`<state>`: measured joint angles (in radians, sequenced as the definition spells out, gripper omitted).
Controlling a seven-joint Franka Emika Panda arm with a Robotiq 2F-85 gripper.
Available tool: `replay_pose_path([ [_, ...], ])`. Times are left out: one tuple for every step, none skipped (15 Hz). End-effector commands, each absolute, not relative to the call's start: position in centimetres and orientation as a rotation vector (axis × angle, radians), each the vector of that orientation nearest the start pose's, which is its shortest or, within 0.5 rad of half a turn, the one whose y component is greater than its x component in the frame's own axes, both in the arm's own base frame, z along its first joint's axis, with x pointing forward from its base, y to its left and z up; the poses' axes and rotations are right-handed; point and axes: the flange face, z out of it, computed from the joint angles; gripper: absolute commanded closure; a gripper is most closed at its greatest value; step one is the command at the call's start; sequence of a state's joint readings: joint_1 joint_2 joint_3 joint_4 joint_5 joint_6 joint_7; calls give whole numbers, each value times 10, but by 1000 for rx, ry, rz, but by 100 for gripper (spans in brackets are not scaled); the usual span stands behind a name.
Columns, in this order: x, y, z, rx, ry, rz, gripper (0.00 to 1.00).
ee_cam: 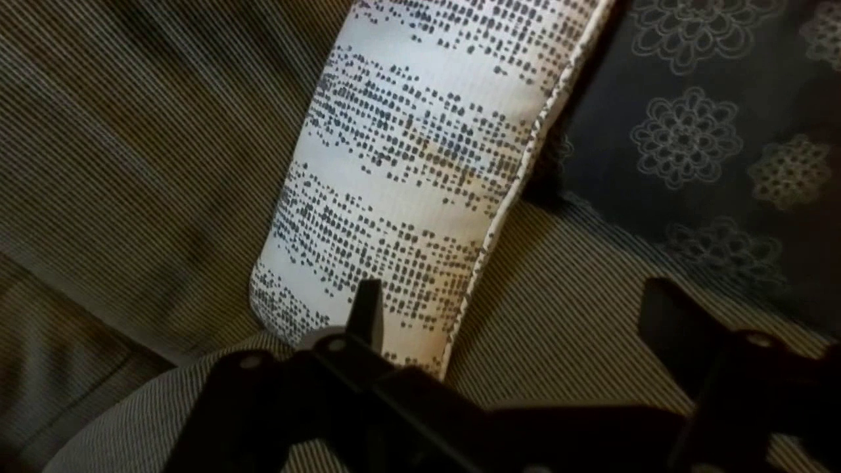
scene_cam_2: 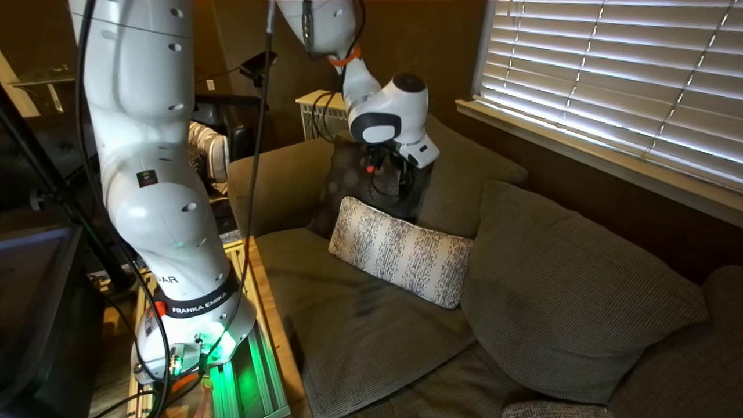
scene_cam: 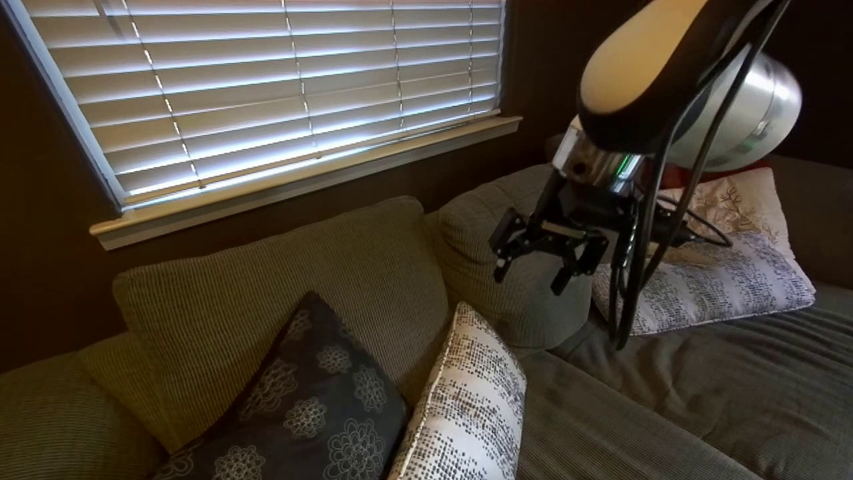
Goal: Put the left white pillow on the right white pillow
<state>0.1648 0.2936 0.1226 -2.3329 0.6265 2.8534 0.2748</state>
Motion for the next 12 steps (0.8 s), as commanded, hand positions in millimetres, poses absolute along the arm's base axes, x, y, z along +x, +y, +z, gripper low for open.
replay_pose_path([
  [522,125,218,-2708,797,-154,0],
  [525,127,212,-2711,795,-146,0],
  [528,127,211,-2711,795,-145,0],
  [529,127,212,-2709,794,-147,0],
  [530,128,213,-2707,793,-150,0],
  [530,128,214,-2707,792,-150,0],
  [531,128,214,-2707,791,-149,0],
  [539,128,204,-2698,759,-122,0],
  [543,126,192,-2710,757,-105,0],
  [551,125,177,-2698,753,-76,0],
  [557,122,165,-2713,749,-74,0],
  [564,116,148,-2736,739,-65,0],
])
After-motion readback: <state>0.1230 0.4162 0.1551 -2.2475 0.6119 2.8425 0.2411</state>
